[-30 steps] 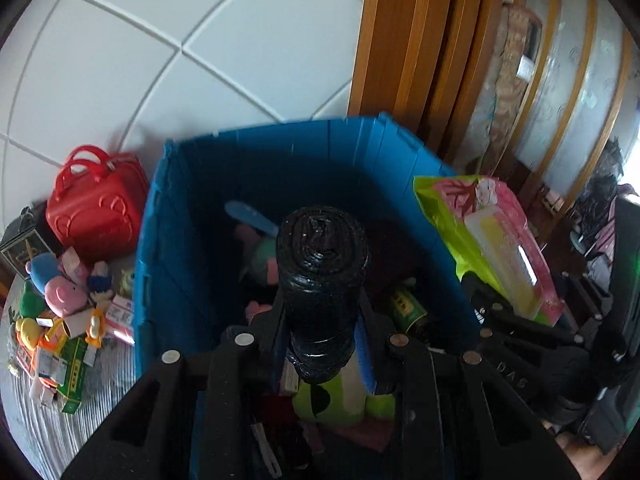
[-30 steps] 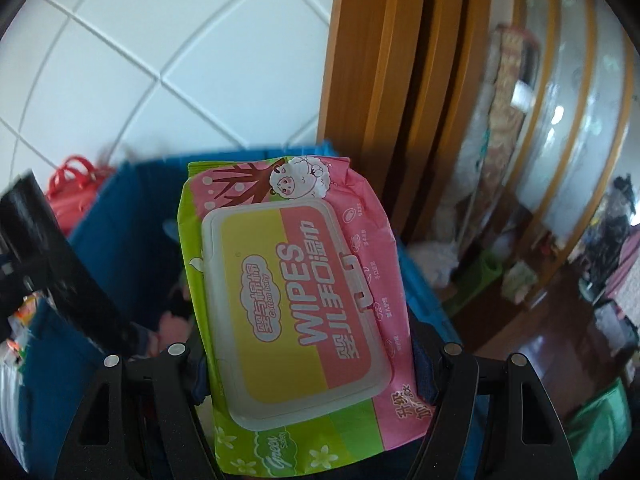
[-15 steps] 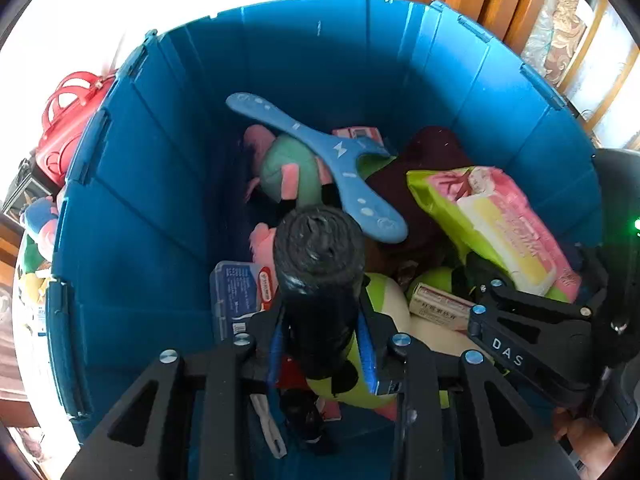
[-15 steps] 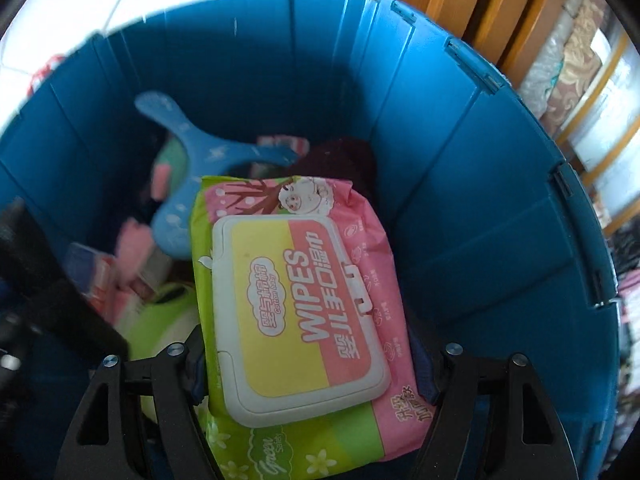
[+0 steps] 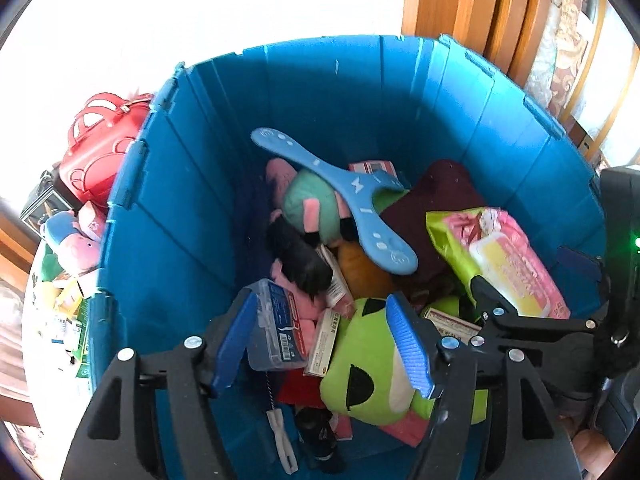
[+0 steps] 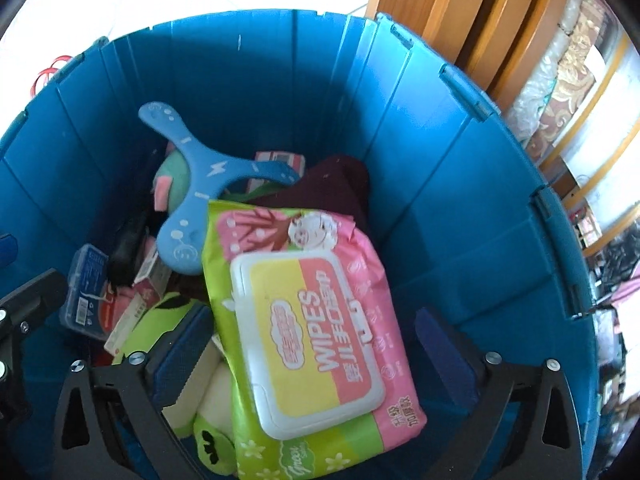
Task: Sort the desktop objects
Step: 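Open both grippers to release the roll and wipes pack into the bin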
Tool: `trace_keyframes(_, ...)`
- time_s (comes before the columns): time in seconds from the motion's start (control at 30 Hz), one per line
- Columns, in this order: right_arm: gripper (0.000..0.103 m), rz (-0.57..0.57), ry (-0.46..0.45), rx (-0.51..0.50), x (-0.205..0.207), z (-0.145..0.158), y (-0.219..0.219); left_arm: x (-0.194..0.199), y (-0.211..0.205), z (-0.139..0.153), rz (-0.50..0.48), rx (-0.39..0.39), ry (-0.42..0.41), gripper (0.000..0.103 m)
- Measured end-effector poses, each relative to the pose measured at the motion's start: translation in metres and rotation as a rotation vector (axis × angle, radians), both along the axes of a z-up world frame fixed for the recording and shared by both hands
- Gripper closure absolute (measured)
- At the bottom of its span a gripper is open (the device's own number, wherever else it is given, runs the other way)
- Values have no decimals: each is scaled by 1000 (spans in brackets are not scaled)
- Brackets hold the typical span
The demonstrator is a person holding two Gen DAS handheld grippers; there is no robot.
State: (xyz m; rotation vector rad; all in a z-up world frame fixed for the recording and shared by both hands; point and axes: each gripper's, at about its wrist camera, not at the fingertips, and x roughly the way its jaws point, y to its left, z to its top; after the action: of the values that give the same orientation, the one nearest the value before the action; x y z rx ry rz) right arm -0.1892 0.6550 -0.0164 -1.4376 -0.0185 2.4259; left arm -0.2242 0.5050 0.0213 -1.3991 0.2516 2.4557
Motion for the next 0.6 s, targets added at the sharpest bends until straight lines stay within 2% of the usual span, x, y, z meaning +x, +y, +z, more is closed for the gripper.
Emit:
trace_keyframes(0.17,1,34,114,-23,11,33,-5,17,-18,26,28,70,95,37)
trace_keyframes(0.27,1,79,178,-46,27,55,-14,37,-40,49,35,143,147,37)
trace_keyframes(0.43,0,135,317,-92,69,86,-40,84,-89,83,84,189,301,19)
trace_keyframes(0.6,0,194,467,-161,106,111,-78,128,-160,92,255,199,461,17)
